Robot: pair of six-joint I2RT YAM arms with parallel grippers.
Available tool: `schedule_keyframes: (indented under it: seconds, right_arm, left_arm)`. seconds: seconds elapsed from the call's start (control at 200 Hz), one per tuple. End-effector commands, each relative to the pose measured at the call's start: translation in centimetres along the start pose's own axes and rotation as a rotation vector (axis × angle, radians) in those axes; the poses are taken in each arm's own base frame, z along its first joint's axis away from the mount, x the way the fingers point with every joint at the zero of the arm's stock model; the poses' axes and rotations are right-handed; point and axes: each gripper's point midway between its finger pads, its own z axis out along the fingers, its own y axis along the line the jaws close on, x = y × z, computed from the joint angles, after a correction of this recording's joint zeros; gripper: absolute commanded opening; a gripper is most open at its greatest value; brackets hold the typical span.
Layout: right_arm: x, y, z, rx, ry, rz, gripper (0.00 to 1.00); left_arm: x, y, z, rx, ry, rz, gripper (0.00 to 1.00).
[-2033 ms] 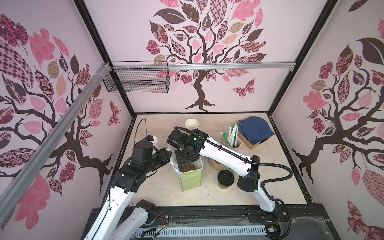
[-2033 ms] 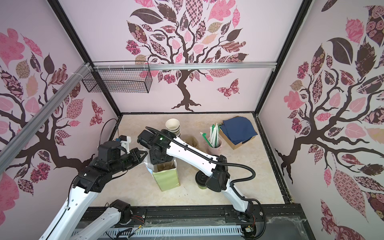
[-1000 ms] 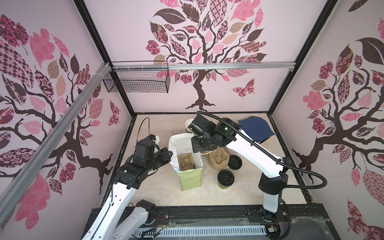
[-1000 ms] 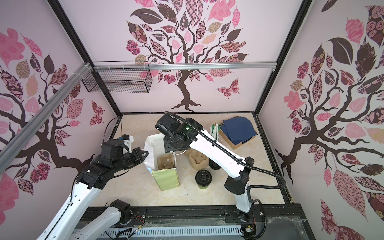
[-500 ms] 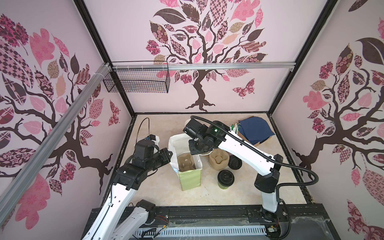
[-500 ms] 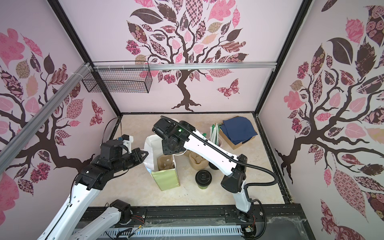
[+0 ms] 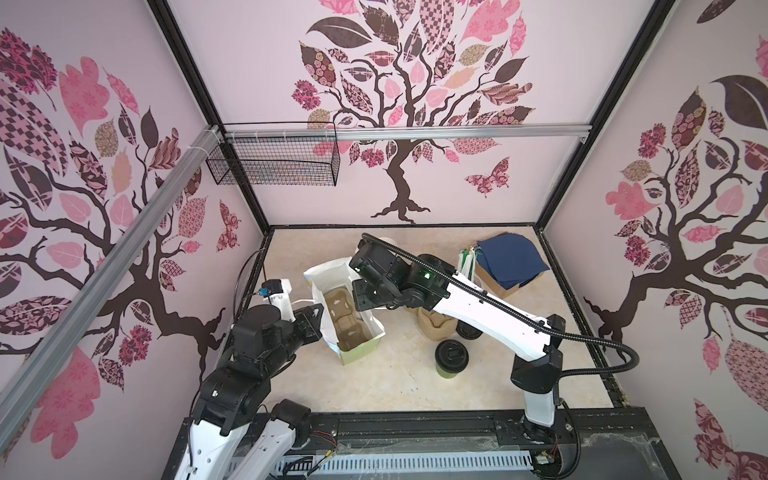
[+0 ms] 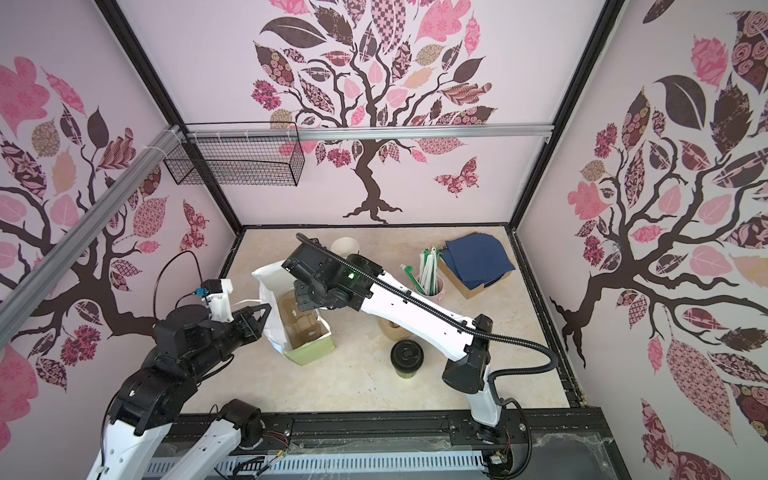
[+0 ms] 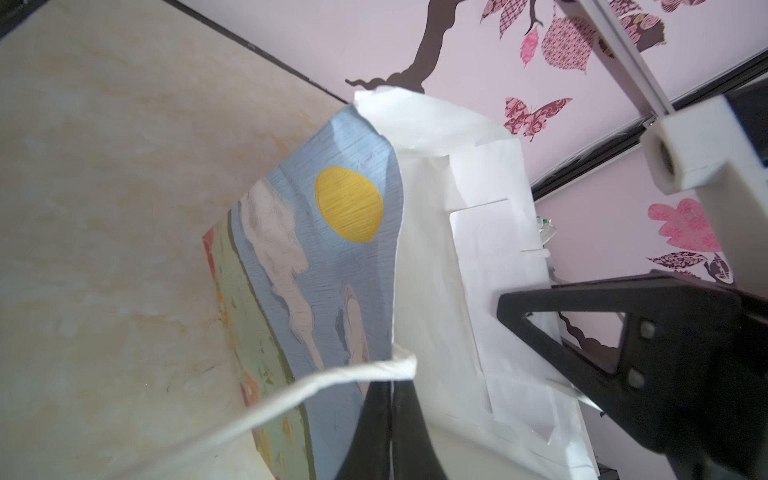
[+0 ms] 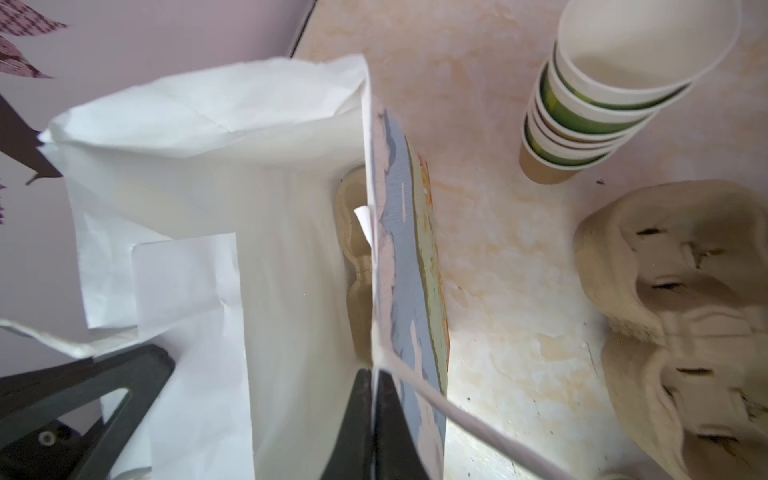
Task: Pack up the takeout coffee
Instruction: 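Raise the right gripper out of the bag while the left holds the bag edge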
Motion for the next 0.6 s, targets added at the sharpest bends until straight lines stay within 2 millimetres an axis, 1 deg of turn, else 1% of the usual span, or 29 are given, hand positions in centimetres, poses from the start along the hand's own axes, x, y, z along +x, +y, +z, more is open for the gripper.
schedule_keyframes:
  seconds: [0.0,0.12,0.27,0.45,0.595]
  right_arm:
    - [-3.5,1.6,-3.8,-0.096,-0.17,0.01,0.0]
    - [-3.8,1.1,-4.3,-0.104,-0.224,0.018,0.0]
    - [-3.9,1.2,-4.8,-0.138,-0.259,0.025,0.0]
    - [-2.3,0.9,-3.8,-0.129,-0.185,0.026,0.0]
    - [-1.0,0.8,-3.2,-0.093,-0.087,0.023,0.0]
  left_arm:
    - [-1.3,0.5,-0.4,-0.016,-0.094,0.061,0.0]
    - [-1.6,0.9,-1.1,-0.029,-0.136,0.106,0.0]
    - [-0.8,1.3,-1.2,-0.031,-0.118,0.123,0.0]
    - [-0.3,1.1,-1.3,-0.022,-0.085,0.083,0.0]
    - [0.3,1.1,-1.6,-0.047,-0.01,-0.001,0.0]
